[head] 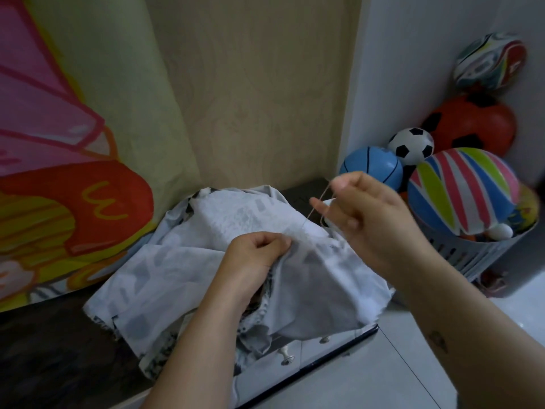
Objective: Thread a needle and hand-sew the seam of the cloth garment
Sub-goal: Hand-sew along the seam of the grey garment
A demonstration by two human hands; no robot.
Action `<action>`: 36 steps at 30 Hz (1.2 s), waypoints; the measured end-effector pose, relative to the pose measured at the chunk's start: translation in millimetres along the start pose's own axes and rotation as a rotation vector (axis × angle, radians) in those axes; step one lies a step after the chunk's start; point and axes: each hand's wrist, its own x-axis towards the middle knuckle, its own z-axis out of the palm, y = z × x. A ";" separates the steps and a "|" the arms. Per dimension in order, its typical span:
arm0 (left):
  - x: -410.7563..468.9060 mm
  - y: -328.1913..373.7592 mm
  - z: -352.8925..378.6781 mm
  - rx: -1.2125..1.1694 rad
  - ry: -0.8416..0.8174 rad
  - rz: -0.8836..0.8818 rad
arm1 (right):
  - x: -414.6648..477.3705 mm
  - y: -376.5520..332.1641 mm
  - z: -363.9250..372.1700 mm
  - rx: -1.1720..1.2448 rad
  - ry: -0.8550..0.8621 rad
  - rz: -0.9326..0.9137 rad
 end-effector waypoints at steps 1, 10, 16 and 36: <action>0.3 -0.2 0.0 -0.005 0.014 -0.003 | -0.3 -3.7 -2.1 0.252 -0.052 0.074; -0.3 -0.1 -1.7 0.019 0.034 0.040 | -4.7 0.2 -12.9 -0.822 -0.367 0.409; -0.3 0.4 1.0 0.015 0.010 0.058 | -7.9 25.5 6.7 -1.159 -0.137 0.117; 8.5 -6.9 -4.7 0.077 0.139 0.032 | -2.9 6.0 -4.5 0.363 -0.356 0.323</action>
